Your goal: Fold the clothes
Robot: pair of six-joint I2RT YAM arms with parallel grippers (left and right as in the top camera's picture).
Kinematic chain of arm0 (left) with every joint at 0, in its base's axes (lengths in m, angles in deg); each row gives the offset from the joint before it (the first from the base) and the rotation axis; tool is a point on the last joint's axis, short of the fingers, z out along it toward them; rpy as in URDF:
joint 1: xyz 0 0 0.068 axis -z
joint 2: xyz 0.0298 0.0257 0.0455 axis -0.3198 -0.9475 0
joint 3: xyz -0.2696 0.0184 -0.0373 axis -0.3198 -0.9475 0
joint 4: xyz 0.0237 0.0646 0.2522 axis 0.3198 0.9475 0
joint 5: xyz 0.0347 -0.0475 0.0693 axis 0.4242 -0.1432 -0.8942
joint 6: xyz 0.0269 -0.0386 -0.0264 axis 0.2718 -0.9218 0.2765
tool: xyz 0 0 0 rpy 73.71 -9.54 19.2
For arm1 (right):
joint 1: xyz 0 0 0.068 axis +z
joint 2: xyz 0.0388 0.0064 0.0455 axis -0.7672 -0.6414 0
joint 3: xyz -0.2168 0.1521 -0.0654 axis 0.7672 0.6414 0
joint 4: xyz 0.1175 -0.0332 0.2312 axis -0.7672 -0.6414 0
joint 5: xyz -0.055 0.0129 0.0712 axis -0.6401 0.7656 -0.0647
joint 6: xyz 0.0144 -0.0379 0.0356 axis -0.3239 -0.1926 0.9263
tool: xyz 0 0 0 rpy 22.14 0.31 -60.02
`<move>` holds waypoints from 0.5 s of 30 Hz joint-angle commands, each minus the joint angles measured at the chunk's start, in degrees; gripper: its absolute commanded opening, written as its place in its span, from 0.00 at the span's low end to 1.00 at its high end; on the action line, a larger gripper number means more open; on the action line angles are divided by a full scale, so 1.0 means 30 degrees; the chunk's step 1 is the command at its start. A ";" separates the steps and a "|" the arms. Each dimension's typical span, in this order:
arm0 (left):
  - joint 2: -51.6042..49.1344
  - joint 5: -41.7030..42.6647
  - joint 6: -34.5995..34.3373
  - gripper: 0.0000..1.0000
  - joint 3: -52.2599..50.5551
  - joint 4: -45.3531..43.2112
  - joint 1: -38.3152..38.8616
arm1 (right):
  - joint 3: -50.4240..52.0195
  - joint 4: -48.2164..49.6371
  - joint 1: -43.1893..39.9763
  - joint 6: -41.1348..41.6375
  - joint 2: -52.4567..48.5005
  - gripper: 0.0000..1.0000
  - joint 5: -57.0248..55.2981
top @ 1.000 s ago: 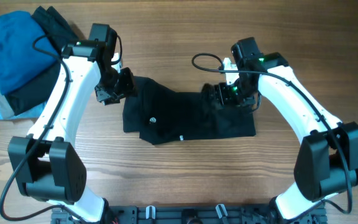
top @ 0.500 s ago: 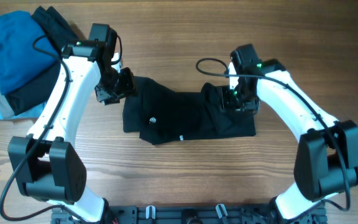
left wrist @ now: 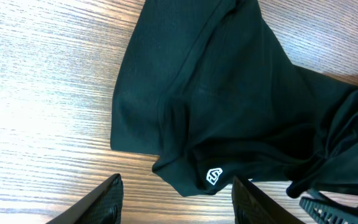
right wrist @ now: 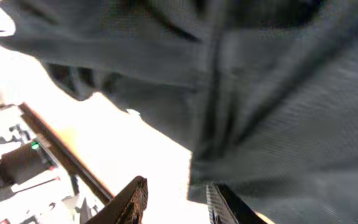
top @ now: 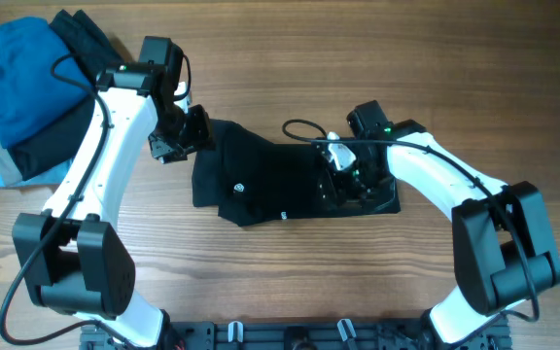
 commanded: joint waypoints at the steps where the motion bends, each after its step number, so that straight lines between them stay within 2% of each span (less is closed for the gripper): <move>1: -0.0146 -0.0117 0.0102 0.57 -0.0124 0.0000 0.0015 | 0.0080 0.1158 0.0109 -0.2178 -0.0182 0.44 0.4350; 3: -0.0146 -0.0117 0.0102 0.63 -0.0124 0.0036 0.0015 | -0.0211 0.0991 0.0087 -0.2346 -0.0175 0.46 0.4109; 6: -0.0160 -0.0117 0.1217 0.72 -0.0124 -0.0109 0.0015 | -0.1166 0.0029 0.0087 -0.1290 0.0743 0.47 0.0801; 11: -0.1603 -0.0109 0.2455 0.81 -0.0124 -0.0299 0.0015 | -0.2470 -0.1588 0.0087 0.2630 0.4175 0.48 -0.8801; 12: -0.2368 -0.0095 0.3126 0.81 -0.0124 -0.0299 0.0015 | -0.2470 -0.1596 0.0087 0.2827 0.4743 0.55 -0.9515; 15: -0.4320 -0.0022 0.4816 0.81 -0.0124 -0.0372 0.0022 | -0.2463 -0.1654 0.0087 0.2805 0.4809 0.56 -0.9500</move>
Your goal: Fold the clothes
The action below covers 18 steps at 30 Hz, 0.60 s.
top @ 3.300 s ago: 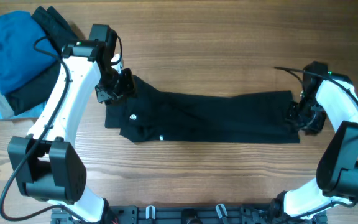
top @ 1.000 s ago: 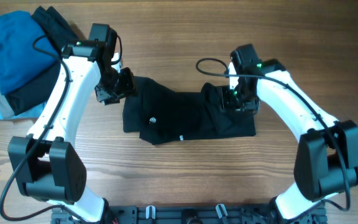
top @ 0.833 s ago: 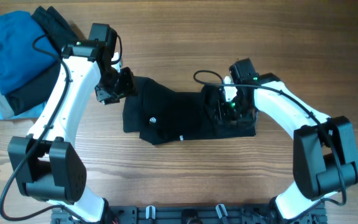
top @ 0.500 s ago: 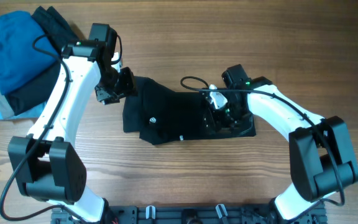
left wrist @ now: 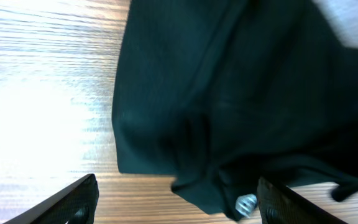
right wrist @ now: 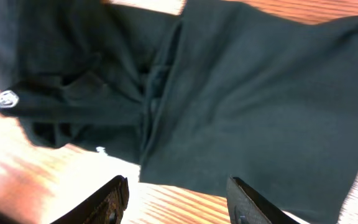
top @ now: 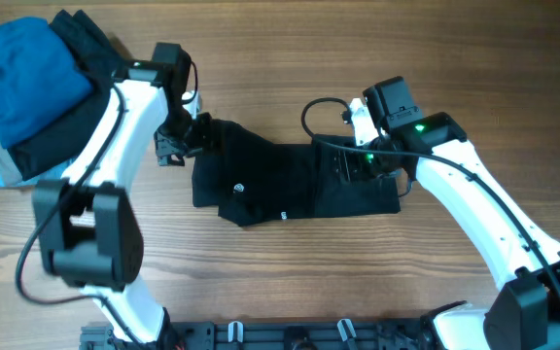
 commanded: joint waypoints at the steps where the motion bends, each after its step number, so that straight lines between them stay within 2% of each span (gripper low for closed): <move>1: -0.2594 0.0794 0.3075 0.81 -0.0124 -0.0073 0.0022 | -0.0372 -0.0066 0.0073 0.0656 0.0102 0.57 -0.1668; 7: -0.5792 0.4036 0.4889 0.81 -0.0219 -0.0648 0.0576 | -0.0372 -0.0015 0.0073 0.0634 0.0095 0.59 -0.1676; 9: -0.6149 0.4065 0.4889 0.79 -0.0670 -0.1013 0.1005 | -0.0372 0.0007 0.0073 0.0648 0.0095 0.59 -0.1676; 10: -0.6156 0.4051 0.4889 0.70 -0.0867 -0.1202 0.1137 | -0.0372 0.0007 0.0073 0.0634 0.0095 0.59 -0.1676; 13: -0.6156 0.3687 0.4801 0.19 -0.1020 -0.1384 0.1209 | -0.0372 0.0007 0.0073 0.0634 0.0087 0.59 -0.1676; 14: -0.6149 0.3053 0.4634 0.09 -0.1020 -0.1355 0.1195 | -0.0372 0.0000 0.0073 0.0634 0.0095 0.59 -0.1676; 15: -0.6149 0.1836 0.4473 0.04 -0.1013 -0.1122 0.1188 | -0.0372 0.0000 0.0073 0.0634 0.0087 0.59 -0.1683; 18: -0.5595 -0.2375 0.1428 0.04 -0.0357 -0.0423 0.0583 | -0.0372 -0.0182 0.0066 0.1253 0.0095 0.59 -0.3388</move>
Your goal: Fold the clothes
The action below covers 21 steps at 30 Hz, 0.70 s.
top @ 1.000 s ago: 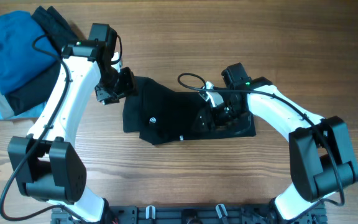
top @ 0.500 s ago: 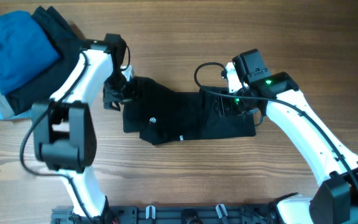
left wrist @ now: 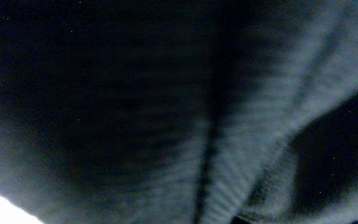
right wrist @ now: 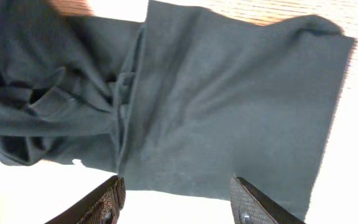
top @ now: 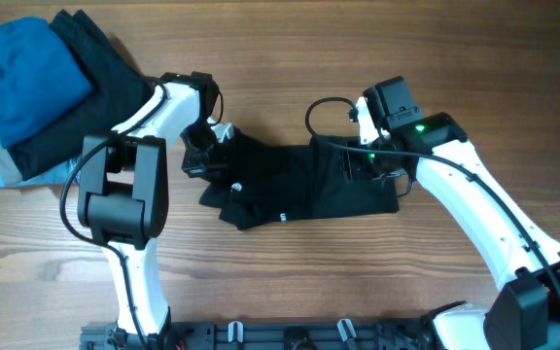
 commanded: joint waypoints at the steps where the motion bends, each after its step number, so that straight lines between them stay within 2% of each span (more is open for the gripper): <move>1: 0.0576 -0.6011 -0.2703 0.04 0.1202 0.1020 -0.1785 | -0.0372 -0.0648 -0.0510 0.2011 0.0073 0.61 -0.3446; 4: 0.1880 -0.7672 -0.3840 0.04 0.3330 0.2251 -0.3971 | -0.0372 -0.0925 -0.1843 0.2084 0.0073 0.63 -0.3512; 8: 0.3184 -0.7308 -0.4670 0.04 0.6040 0.4554 -0.4867 | -0.0372 -0.0925 -0.3483 0.1894 0.0073 0.68 -0.3497; 13: 0.3905 -0.1661 -0.4714 0.04 0.6725 0.5209 -0.1625 | -0.0262 -0.0903 -0.3679 0.1887 0.0066 0.68 -0.3497; 15: 0.3861 -0.0925 -0.5136 0.06 0.6717 0.4248 0.0721 | -0.0255 -0.0911 -0.3679 0.1851 0.0066 0.68 -0.3497; 20: 0.3031 -0.3920 -0.5472 0.43 0.6703 0.3082 0.5639 | -0.0248 -0.1137 -0.3679 0.1384 0.0066 0.68 -0.3359; 21: 0.2761 -0.3993 -0.5464 0.47 0.6703 0.3147 0.6258 | -0.0248 -0.1151 -0.3679 0.1377 0.0066 0.68 -0.3366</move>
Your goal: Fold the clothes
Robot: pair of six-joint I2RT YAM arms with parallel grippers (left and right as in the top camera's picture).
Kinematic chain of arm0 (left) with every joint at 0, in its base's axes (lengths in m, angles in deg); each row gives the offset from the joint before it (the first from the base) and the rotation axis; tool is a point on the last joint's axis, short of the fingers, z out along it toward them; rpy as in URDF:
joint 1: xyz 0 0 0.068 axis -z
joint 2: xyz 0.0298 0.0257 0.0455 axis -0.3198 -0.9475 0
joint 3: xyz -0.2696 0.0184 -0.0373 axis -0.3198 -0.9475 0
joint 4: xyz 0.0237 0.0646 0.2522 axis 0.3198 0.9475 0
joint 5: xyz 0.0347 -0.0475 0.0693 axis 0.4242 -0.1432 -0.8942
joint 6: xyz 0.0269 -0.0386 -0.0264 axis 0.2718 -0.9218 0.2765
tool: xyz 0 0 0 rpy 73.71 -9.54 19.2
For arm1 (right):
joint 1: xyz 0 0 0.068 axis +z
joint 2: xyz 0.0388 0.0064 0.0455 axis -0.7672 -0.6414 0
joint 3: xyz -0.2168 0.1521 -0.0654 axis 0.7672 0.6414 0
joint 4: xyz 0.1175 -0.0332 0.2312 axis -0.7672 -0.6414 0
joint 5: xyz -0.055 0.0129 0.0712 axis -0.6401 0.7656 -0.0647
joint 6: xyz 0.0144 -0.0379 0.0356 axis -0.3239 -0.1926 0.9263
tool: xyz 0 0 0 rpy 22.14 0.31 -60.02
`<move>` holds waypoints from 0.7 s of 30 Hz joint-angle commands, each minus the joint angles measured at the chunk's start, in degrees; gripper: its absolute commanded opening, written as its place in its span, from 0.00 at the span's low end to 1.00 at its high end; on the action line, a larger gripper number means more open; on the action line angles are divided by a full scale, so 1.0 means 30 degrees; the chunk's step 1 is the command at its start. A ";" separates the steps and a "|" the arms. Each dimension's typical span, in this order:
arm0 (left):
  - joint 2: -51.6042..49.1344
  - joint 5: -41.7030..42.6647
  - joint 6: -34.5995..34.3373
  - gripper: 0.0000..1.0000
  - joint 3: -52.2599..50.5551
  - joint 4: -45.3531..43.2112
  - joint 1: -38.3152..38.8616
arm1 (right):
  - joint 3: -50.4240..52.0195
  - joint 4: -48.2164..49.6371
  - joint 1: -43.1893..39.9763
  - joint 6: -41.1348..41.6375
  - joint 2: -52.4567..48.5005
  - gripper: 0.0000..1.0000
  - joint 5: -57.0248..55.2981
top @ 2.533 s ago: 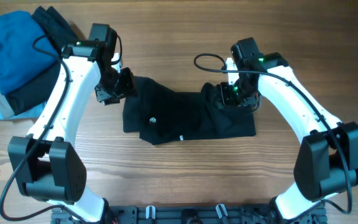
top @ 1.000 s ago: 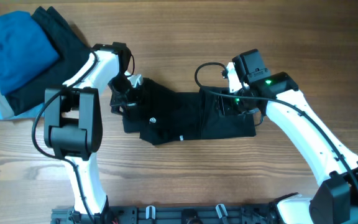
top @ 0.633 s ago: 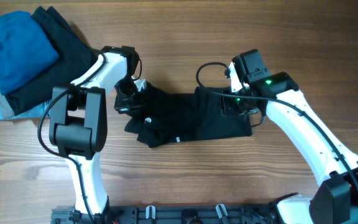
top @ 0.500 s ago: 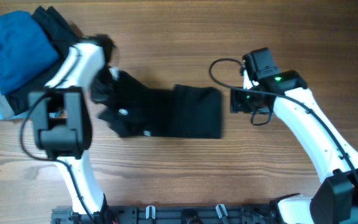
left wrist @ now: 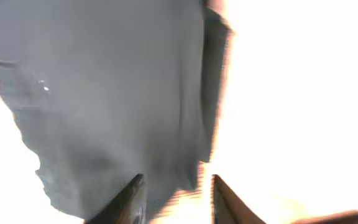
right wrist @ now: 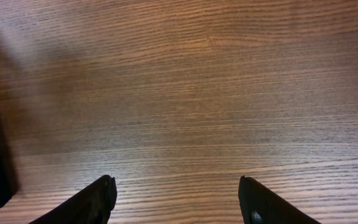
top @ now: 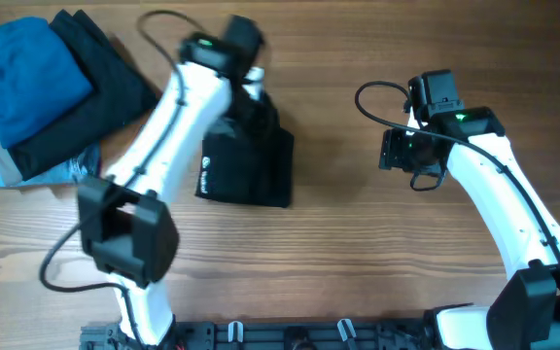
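The black garment [top: 246, 167] lies as a compact folded block left of the table's centre, a small white logo on its left edge. My left gripper [left wrist: 176, 200] hangs open just above the block's upper right edge; its washed-out wrist view shows grey cloth under the left finger and bare table under the right one. My right gripper [top: 389, 151] is open over bare wood well to the right of the garment. Only a black sliver of the garment shows at the left edge of the right wrist view.
A pile of other clothes sits at the far left corner: a blue piece [top: 22, 68], a black piece [top: 100, 92] and a pale blue-grey piece. Wooden table [top: 358, 262] surrounds the garment on all sides.
The garment was stretched out between both grippers; now it is a short folded block on the left. My left gripper has left the cloth and stands open above it. My right gripper has moved right over bare wood.
First my right gripper was down on the garment's right part, my left one open at its left edge. Then the right one stood open above the cloth. Then the left one was buried in the left end. Now the garment lies folded and both grippers are off it.
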 commanded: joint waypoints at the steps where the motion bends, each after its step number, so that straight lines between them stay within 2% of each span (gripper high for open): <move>1: -0.1129 -0.1049 -0.0262 0.50 0.0240 0.0204 0.2608 | -0.0233 -0.0087 -0.0015 -0.0204 0.0066 0.68 -0.0255; 4: -0.1035 -0.1166 0.0022 0.50 0.0386 0.0233 0.3402 | -0.0233 -0.0066 -0.0015 -0.0197 0.0066 0.71 -0.0080; 6: -0.0357 -0.1807 0.0007 0.49 0.0619 0.0233 0.2805 | -0.0233 0.0226 -0.0015 -0.1268 0.0066 0.73 0.1763; 8: 0.1020 -0.2106 -0.0153 0.49 0.0656 0.0087 0.1064 | -0.0233 0.0787 -0.0007 -0.2863 0.0051 0.74 0.5275; 11: 0.2127 -0.1800 -0.1297 0.53 0.0656 -0.0437 -0.2098 | -0.0233 0.1909 0.0138 -0.3708 -0.0029 0.74 0.9100; 14: 0.1778 0.0510 -0.1399 0.58 0.0648 -0.1355 -0.4779 | -0.0233 0.4102 0.1341 -0.3665 -0.0430 0.75 1.1759; 16: 0.1020 0.0896 -0.0503 0.61 0.0641 -0.2164 -0.5661 | -0.0233 0.5027 0.2550 -0.3628 -0.0969 0.77 1.1774; 21: -0.1647 0.1392 0.1727 0.65 0.0627 -0.3082 -0.5829 | -0.0233 0.6608 0.5195 -0.3344 -0.3942 0.77 1.1693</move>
